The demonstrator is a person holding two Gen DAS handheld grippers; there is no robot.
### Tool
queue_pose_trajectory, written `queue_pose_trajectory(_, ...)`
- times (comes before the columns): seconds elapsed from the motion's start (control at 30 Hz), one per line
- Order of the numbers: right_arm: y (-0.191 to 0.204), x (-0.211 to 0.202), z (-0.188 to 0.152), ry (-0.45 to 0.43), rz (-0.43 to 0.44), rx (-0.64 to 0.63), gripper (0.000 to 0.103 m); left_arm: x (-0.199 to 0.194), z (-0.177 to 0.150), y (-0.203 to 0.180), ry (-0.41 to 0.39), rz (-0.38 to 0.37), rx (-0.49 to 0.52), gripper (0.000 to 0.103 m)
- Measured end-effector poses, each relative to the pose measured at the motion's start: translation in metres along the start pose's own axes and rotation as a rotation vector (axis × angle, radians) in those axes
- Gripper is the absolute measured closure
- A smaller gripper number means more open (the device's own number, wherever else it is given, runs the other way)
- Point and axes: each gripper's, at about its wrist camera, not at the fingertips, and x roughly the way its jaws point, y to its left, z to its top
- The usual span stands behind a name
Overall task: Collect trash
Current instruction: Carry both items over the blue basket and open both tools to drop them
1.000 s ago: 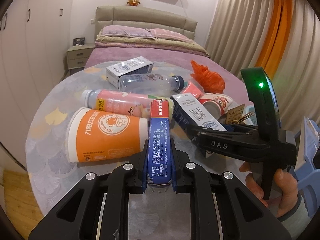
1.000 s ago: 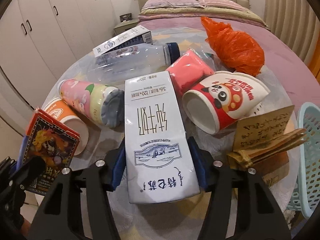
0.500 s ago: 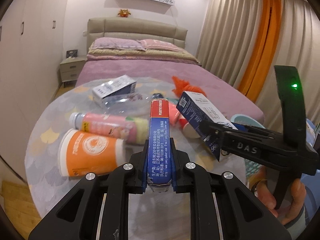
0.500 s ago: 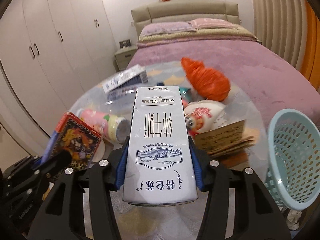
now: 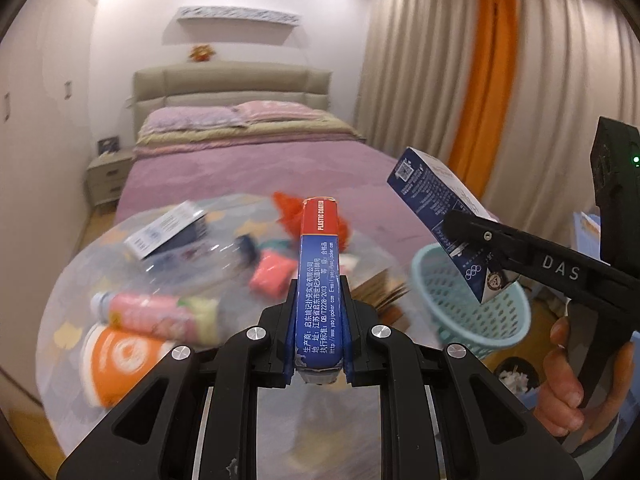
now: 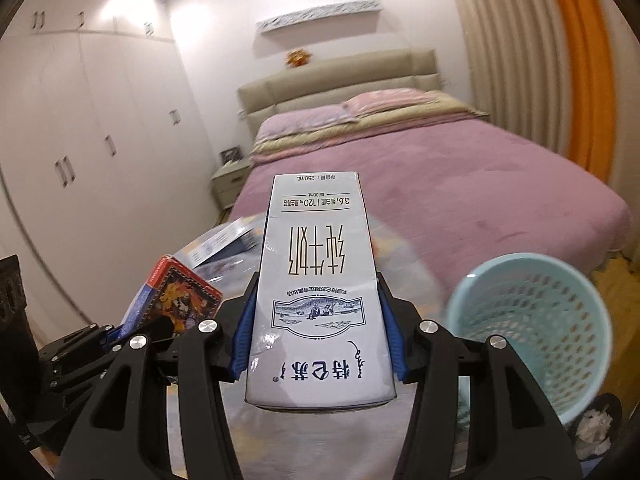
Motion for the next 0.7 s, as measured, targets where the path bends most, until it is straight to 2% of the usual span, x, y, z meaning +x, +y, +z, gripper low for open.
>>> queue_pose_trajectory(0.23,-0.080,-0.014,0.001,0.018,-0.140,0.138,0.054,0.033,0.018,-0.055,0.019,-0.133,0.054,0.087)
queue_pose_trajectory(0.33,-0.117,-0.011,-0.006,0.059,-0.146,0.218,0.054,0.053,0.023,-0.079,0.040,-0.202,0.072,0.087)
queue_pose_trajectory(0.43,-0.153,-0.015,-0.013,0.068,-0.205,0.275,0.053,0.076,0.024,-0.106,0.058,-0.284,0.096,0.087)
queue_pose_trajectory(0.7,-0.214,-0.006,-0.040,0.131,-0.271,0.414,0.054,0.136,0.011,-0.157,0.162,-0.361,0.114,0.087)
